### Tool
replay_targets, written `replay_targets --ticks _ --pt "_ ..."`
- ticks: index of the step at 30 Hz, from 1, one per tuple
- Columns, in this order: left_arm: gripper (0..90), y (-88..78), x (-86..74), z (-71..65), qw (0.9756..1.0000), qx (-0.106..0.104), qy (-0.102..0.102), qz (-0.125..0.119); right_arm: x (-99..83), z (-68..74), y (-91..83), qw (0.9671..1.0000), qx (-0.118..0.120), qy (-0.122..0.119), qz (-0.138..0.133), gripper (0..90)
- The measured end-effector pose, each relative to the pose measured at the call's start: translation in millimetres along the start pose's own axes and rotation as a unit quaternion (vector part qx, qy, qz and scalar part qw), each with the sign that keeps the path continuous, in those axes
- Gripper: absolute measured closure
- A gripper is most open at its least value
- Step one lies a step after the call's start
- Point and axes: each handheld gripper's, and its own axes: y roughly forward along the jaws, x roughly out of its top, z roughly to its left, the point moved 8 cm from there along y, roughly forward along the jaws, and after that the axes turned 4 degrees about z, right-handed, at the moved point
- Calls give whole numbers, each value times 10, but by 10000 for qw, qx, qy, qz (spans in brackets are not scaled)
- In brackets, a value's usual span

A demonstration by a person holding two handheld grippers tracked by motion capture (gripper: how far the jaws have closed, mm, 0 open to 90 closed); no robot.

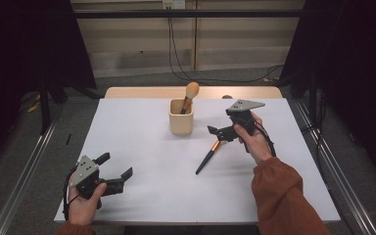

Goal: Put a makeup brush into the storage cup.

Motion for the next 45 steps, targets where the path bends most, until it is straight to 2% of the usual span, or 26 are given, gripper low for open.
replay_targets --ticks 4,6,8,10,14,18,20,21,23,24,25,26,27,31,34,35,36,38,39,42,43,45 --pt "27 4 -1 0 10000 2 -40 -5 -64 -20 -5 9993 93 -101 360 15" --pt "27 5 -3 3 10000 5 -38 0 -99 -20 -23 9978 184 -190 605 15" --pt "27 11 -5 5 10000 -4 -21 10 -123 -37 -41 9963 138 -324 787 17" --pt "27 16 -6 3 10000 -11 -14 14 -143 -40 -60 9948 238 -324 937 28" --pt "27 10 -6 2 10000 -10 -37 9 -203 -48 -74 9889 352 -472 1366 33" --pt "27 9 -13 6 10000 6 -37 33 -236 -62 -98 9831 471 -615 1661 76" --pt "28 11 -14 4 10000 -3 -22 39 -267 -69 -103 9787 536 -703 1850 68" --pt "27 11 -15 4 10000 -4 -20 42 -290 -72 -101 9751 606 -794 1981 64" --pt "27 12 -15 3 10000 -6 -30 43 -318 -61 -102 9699 681 -880 2168 62" --pt "27 12 -15 6 10000 -3 -18 44 -337 -46 -99 9655 742 -962 2301 59" --pt "27 13 -17 6 10000 -6 -20 50 -346 -36 -93 9639 751 -984 2356 59" --pt "27 15 -19 6 10000 -1 -22 54 -363 -25 -85 9606 784 -1026 2459 55" --pt "28 15 -19 5 10000 4 -24 59 -393 -8 -76 9551 854 -1070 2628 42" --pt "28 16 -21 -4 10000 -10 -17 69 -448 2 -35 9422 848 -1308 2966 53" --pt "27 15 -21 5 10000 1 -14 65 -447 21 -16 9377 1002 -1376 3028 52" --pt "27 15 -22 7 10000 0 -13 70 -446 20 -5 9352 1064 -1472 3042 52" --pt "28 15 -22 7 10000 0 -15 71 -445 24 -6 9331 1076 -1466 3103 52" --pt "27 9 -18 11 10000 4 0 60 -443 35 6 9282 1135 -1568 3177 55" --pt "27 7 -16 11 10000 13 -16 51 -441 39 12 9238 1190 -1702 3215 58" --pt "27 2 -19 13 10000 12 -23 53 -443 48 27 9161 1244 -1827 3346 69" --pt "27 2 -20 17 10000 10 -12 63 -444 49 35 9140 1245 -1857 3385 68" --pt "27 3 -21 19 10000 11 -20 62 -435 56 60 9128 1283 -1908 3376 64"
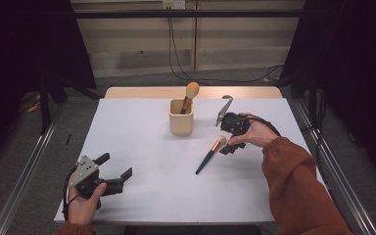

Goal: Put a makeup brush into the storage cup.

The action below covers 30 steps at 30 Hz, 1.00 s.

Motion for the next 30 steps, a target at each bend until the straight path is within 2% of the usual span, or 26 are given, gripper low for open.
replay_targets --ticks 2,4,7,11,16,19,24,30 --pt "27 -1 -2 -2 10000 -7 -6 8 5 9 17 9999 44 -43 93 63" --pt "27 -2 -1 -2 10000 -9 16 11 25 0 53 9997 45 -215 106 57" --pt "27 5 -5 -5 10000 -10 13 25 51 12 103 9992 46 -321 222 60" --pt "28 11 -6 -10 10000 -30 4 23 108 21 147 9985 65 -495 208 55" --pt "27 15 -9 -15 10000 -44 37 32 151 11 180 9972 45 -689 290 91" --pt "27 15 -9 -15 10000 -44 34 34 206 8 199 9967 85 -778 212 123" --pt "28 15 -14 -9 10000 -39 59 55 216 22 291 9949 200 -908 396 197" --pt "28 19 -18 -12 9999 -67 61 64 263 30 418 9918 309 -1138 486 194"
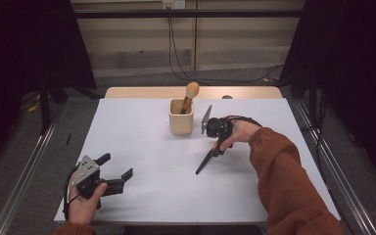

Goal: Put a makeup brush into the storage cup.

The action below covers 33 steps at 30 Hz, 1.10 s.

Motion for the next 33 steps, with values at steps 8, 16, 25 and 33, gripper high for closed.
replay_targets --ticks 8,16,25,33 --pt "27 4 -2 1 10000 -17 -44 2 -63 -11 115 9993 81 -16 362 226" --pt "28 6 -7 4 10000 -16 -20 34 -122 -58 132 9991 122 114 385 314" --pt "27 9 -13 7 10000 -8 -19 50 -124 -45 90 9990 146 85 413 558" --pt "27 0 -16 16 10000 2 -33 41 -126 -14 79 9986 168 59 504 687"
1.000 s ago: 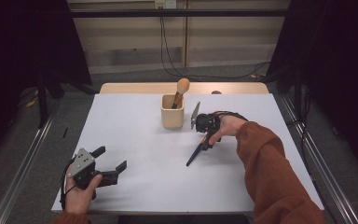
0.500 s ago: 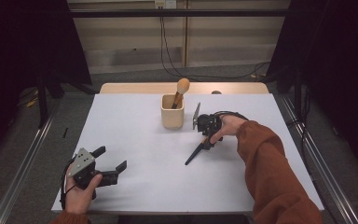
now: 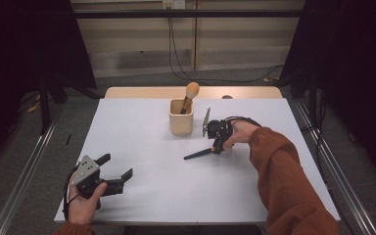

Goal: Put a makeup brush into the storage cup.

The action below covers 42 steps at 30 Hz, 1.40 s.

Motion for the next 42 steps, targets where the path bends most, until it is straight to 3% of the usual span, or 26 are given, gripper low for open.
replay_targets --ticks 4,10,16,24,29,34,42 --pt "28 -2 -2 1 10000 7 13 8 2 -2 -1 10000 17 -13 -22 742" --pt "28 -1 -2 13 10000 24 16 7 -3 -2 -6 10000 -7 12 -62 746" --pt "28 0 -1 9 10000 16 4 -5 -24 11 -15 9995 87 300 -102 746" --pt "27 1 -1 8 10000 16 17 -4 -84 79 -26 9985 167 467 -222 746" --pt "28 5 -2 9 10000 18 2 -9 -138 65 -58 9970 41 594 -497 747" --pt "27 5 -3 10 10000 27 0 -4 -184 95 -158 9936 7 826 -771 746" --pt "28 -1 -2 13 10000 54 11 4 -247 152 -323 9797 11 1314 -1515 746"
